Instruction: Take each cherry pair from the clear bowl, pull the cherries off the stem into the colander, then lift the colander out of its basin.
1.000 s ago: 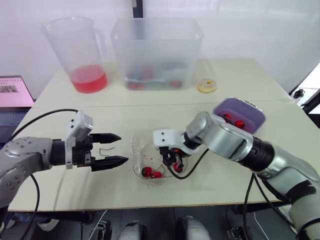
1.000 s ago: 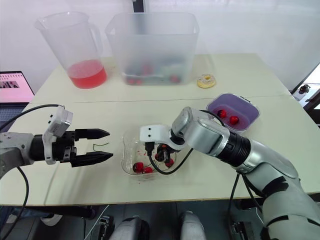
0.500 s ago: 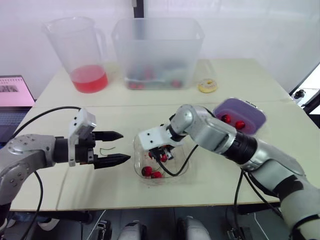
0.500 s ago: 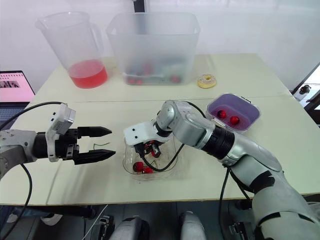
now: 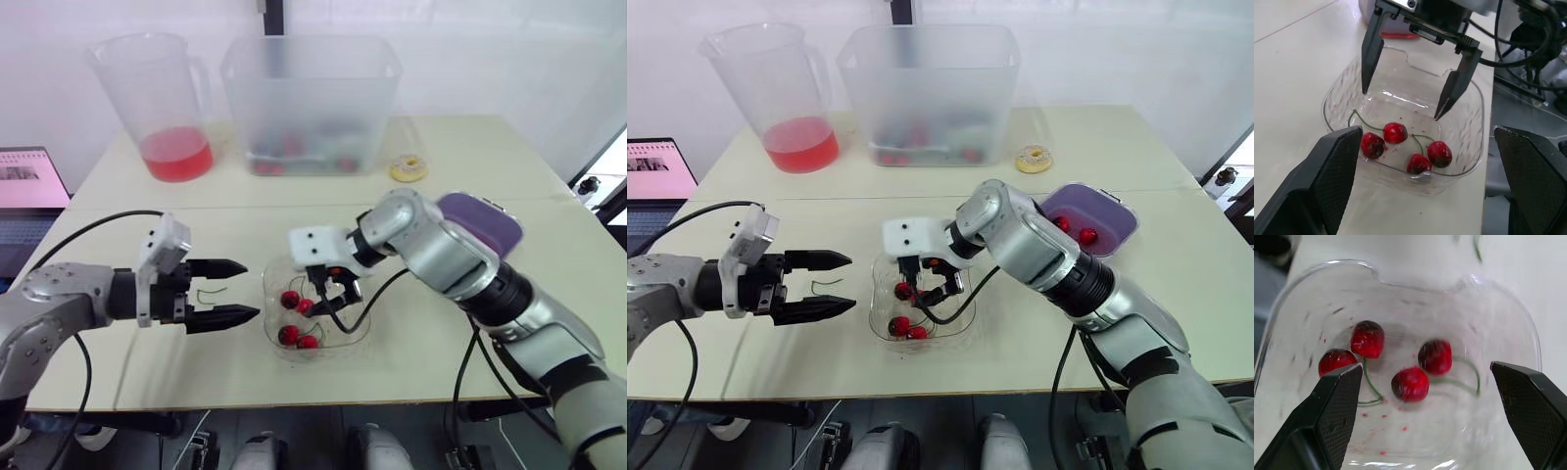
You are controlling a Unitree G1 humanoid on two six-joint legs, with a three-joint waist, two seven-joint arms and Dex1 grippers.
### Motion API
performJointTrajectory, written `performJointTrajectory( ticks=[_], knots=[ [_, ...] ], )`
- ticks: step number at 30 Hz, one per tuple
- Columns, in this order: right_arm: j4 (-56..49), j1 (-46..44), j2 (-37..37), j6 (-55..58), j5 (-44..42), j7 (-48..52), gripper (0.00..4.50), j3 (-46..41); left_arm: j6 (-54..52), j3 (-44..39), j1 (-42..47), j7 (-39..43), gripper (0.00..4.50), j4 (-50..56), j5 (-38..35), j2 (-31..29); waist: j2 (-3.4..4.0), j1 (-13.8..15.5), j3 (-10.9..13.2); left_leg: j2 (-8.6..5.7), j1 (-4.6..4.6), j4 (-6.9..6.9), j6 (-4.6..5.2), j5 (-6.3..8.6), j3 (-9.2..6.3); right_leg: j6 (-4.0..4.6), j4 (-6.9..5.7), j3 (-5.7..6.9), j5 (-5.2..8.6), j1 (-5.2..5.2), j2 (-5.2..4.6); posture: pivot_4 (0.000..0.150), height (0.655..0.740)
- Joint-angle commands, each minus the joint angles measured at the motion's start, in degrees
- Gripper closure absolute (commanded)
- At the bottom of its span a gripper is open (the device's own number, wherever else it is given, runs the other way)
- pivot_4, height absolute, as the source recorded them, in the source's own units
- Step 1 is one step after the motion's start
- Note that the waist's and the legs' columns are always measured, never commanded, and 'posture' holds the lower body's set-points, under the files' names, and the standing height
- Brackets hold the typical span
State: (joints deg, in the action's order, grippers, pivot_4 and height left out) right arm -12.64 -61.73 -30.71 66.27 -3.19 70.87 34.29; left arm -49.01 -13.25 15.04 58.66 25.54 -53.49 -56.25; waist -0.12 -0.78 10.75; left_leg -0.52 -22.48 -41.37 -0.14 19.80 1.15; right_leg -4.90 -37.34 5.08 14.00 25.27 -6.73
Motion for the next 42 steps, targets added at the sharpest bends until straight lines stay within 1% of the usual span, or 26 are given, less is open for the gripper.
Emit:
performJointTrajectory(
  ticks=[1, 4, 8, 11, 18, 21, 25, 31, 34, 35, 38, 42],
  knots=[
    [-4.9, 0.7, 3.0, 16.8, -4.5, -5.3, 0.06, -3.7, 0.9, -1.6, 0.4, 1.7, 0.00, -0.5, 0.2, -1.4, 0.00, -0.1, 0.0, 0.02, 0.00, 0.00, 0.00, 0.00, 0.00, 0.00, 0.00, 0.00, 0.00, 0.01, -0.01, 0.150, 0.6863],
    [-5.6, 2.7, 5.3, 21.4, -4.7, -12.0, 0.06, -4.0, 0.8, -1.0, 1.2, 2.3, 0.00, -1.3, 0.4, -1.5, 0.00, -0.1, 0.0, 0.02, 0.00, 0.04, 0.00, 0.00, -0.01, 0.00, 0.00, 0.00, 0.00, 0.03, 0.00, 0.150, 0.6863],
    [-3.0, 4.7, 8.8, 22.7, -5.3, -19.1, 0.06, -5.7, 0.3, 0.5, 2.3, 2.9, 0.00, -2.0, 2.2, -3.2, -0.01, 0.0, 0.0, -0.03, 0.00, 0.02, 0.00, 0.00, 0.03, 0.00, -0.02, -0.01, 0.00, 0.02, 0.01, 0.150, 0.6863],
    [-2.0, 6.2, 10.6, 23.2, -6.4, -22.9, 0.06, -6.4, 0.4, -0.1, 2.9, 3.9, 0.00, -2.2, 1.7, -3.4, -0.02, 0.0, 0.0, -0.05, 0.00, 0.03, 0.00, 0.00, 0.02, 0.00, -0.01, -0.01, 0.00, 0.03, 0.02, 0.150, 0.6863],
    [-1.1, 7.8, 10.5, 22.1, -8.7, -28.5, 0.06, -5.3, 0.8, -1.1, 2.8, 4.7, 0.00, -1.8, 1.3, -3.1, -0.02, -0.1, 0.0, -0.04, 0.00, 0.03, 0.01, 0.00, 0.03, 0.00, -0.02, -0.01, 0.00, 0.03, 0.05, 0.150, 0.6863],
    [-0.7, 8.3, 10.3, 21.0, -9.2, -30.3, 0.88, -4.5, 0.8, -1.2, 2.7, 4.9, 0.00, -1.9, 1.4, -3.1, -0.02, -0.1, 0.0, -0.04, 0.00, 0.04, 0.01, 0.00, 0.03, 0.00, -0.01, -0.01, 0.00, 0.03, 0.05, 0.150, 0.6863],
    [-0.5, 8.5, 10.3, 20.1, -10.1, -32.1, 2.75, -3.8, 1.3, -1.0, 2.4, 4.8, 0.00, -2.2, 2.2, -3.1, -0.02, -0.1, 0.0, -0.04, 0.00, 0.03, 0.01, -0.01, 0.03, 0.00, -0.02, -0.02, 0.00, 0.03, 0.06, 0.150, 0.6863],
    [-1.7, 7.9, 9.2, 20.3, -12.1, -33.0, 2.75, -3.8, 2.0, -0.7, 2.3, 4.8, 0.00, -2.3, 2.5, -2.5, -0.03, -0.1, 0.0, -0.04, 0.00, 0.03, 0.02, -0.01, 0.03, 0.00, -0.01, -0.02, 0.00, 0.03, 0.06, 0.150, 0.6863],
    [-3.9, 6.2, 6.9, 20.3, -13.8, -32.1, 2.75, -3.8, 2.5, -0.7, 2.4, 4.8, 0.00, -2.9, 2.8, -2.3, -0.02, 0.0, 0.0, -0.04, 0.00, 0.03, 0.02, 0.00, 0.03, 0.00, -0.01, -0.02, 0.00, 0.03, 0.05, 0.150, 0.6863],
    [-4.9, 5.4, 5.8, 20.1, -14.5, -31.4, 2.75, -3.8, 2.6, -0.7, 2.5, 4.8, 0.00, -3.0, 2.9, -2.2, -0.03, -0.1, 0.0, -0.04, 0.00, 0.03, 0.02, 0.00, 0.03, 0.00, -0.01, -0.02, 0.00, 0.03, 0.06, 0.150, 0.6863],
    [-9.1, 2.2, -0.7, 12.8, -15.5, -26.7, 2.75, -3.4, 2.0, -1.5, 3.6, 4.1, 0.00, -4.2, 1.7, -1.0, -0.01, 0.0, 0.0, -0.05, -0.01, 0.04, 0.03, 0.00, 0.03, 0.00, -0.01, -0.03, 0.00, 0.04, 0.05, 0.150, 0.6863],
    [-14.2, -0.1, -6.9, 7.9, -19.8, -20.1, 2.75, -7.7, 1.3, -2.4, 5.7, 2.9, 0.00, -6.1, 0.4, 0.6, -0.05, 0.0, 0.0, -0.03, 0.00, 0.05, 0.04, 0.01, 0.01, -0.01, 0.02, -0.03, 0.00, 0.03, 0.09, 0.150, 0.6863]
  ],
)
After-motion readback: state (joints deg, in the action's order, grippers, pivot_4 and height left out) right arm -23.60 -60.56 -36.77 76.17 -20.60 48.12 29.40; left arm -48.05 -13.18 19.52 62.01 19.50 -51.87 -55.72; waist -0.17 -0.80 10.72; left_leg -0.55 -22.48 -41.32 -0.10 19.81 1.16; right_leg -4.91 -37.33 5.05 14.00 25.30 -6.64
